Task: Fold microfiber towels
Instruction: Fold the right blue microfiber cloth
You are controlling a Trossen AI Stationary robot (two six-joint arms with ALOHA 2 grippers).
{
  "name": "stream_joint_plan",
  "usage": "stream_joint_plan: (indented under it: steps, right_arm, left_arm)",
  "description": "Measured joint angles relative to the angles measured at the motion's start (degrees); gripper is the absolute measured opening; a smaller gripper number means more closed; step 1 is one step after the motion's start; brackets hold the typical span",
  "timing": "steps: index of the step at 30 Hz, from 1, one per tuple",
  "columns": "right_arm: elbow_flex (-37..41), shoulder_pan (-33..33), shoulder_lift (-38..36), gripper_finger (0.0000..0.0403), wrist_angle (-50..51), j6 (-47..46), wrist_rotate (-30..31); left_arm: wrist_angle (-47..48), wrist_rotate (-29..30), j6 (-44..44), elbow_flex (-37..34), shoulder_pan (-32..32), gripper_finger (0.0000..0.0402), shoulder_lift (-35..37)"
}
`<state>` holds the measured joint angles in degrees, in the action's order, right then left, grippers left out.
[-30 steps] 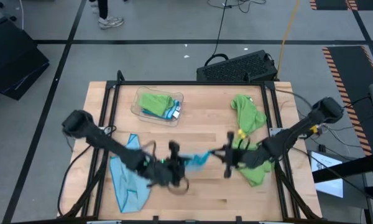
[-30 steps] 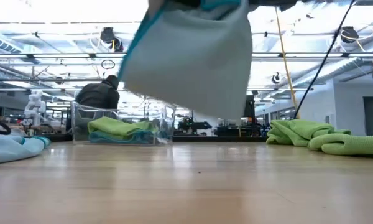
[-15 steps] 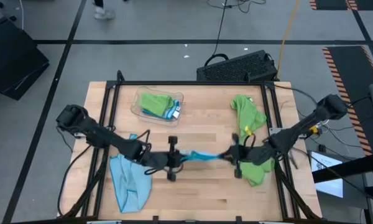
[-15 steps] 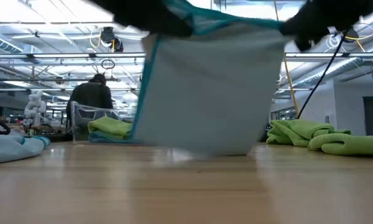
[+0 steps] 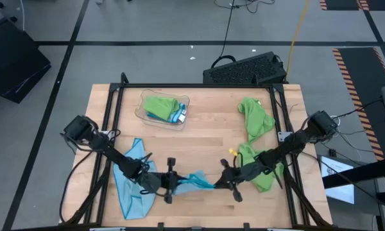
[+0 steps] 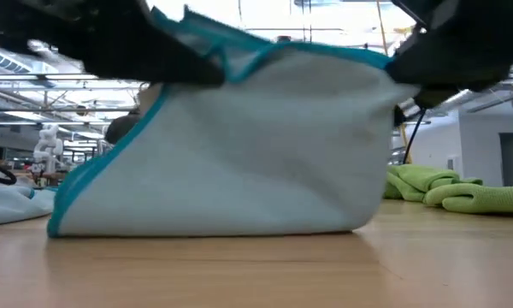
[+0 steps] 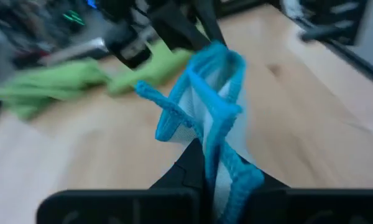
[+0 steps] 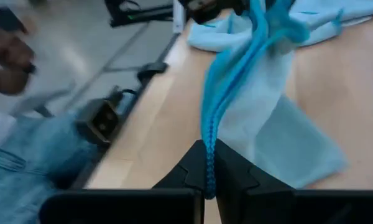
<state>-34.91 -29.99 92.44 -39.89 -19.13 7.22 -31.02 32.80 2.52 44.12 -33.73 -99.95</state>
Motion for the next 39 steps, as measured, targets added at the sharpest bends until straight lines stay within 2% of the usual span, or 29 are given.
stream_joint_plan:
  steps: [3, 7, 10, 13, 17, 22, 24, 27, 31, 33, 36, 39]
  right_arm:
    - [-2.6, 2.1, -3.0, 0.0010, 7.2, 2.9, 2.5]
    - [-3.3, 5.6, -10.1, 0.0010, 16.3, 6.5, 9.3]
    - [-3.3, 7.8, -16.0, 0.0010, 24.8, 6.8, 14.9]
    - [-3.3, 8.3, -21.1, 0.0010, 32.0, 5.6, 19.3]
    - [-3.2, 7.3, -23.5, 0.0010, 34.6, 2.9, 19.8]
    - [-2.8, 4.8, -18.8, 0.0010, 34.0, -0.6, 19.1]
    - [-2.6, 4.0, -15.1, 0.0010, 32.0, -2.5, 16.1]
    - [-2.3, 2.4, -8.3, 0.0010, 24.7, -5.1, 9.8]
    - [-2.5, 0.7, 0.4, 0.0010, 9.2, -5.6, 2.0]
    - [-4.0, 0.6, 3.1, 0.0010, 6.1, -5.6, -1.0]
    - [-7.3, 0.8, 5.0, 0.0010, 7.6, -5.2, -3.0]
    - [-10.3, 1.3, 6.3, 0.0010, 11.2, -3.6, -2.9]
  left_arm:
    - [2.0, 3.9, 5.5, -0.2, 1.1, 0.0010, 2.4]
    - [2.5, 4.2, 11.0, -0.1, 6.0, 0.0012, 6.7]
    - [1.9, -1.8, 11.3, 0.0, 11.1, 0.0026, 9.5]
    - [0.7, -8.2, 7.9, 0.1, 14.9, 0.0028, 10.5]
    - [2.7, -11.4, 5.6, 0.0, 14.9, 0.0009, 9.5]
    - [6.5, -9.9, 1.5, -0.1, 12.1, 0.0017, 5.0]
    - [6.3, -9.6, 0.8, -0.1, 10.2, 0.0015, 3.5]
    - [5.8, -9.6, -2.1, -0.1, 7.8, 0.0007, 1.2]
    - [4.9, -8.9, -5.2, -0.1, 4.5, 0.0016, -1.2]
    - [5.5, -9.0, -5.9, -0.1, 2.3, 0.0015, -1.5]
    - [6.1, -8.5, -6.4, -0.1, -0.9, 0.0007, -1.4]
    - [8.4, -3.0, -7.9, 0.0, -4.2, 0.0013, -1.5]
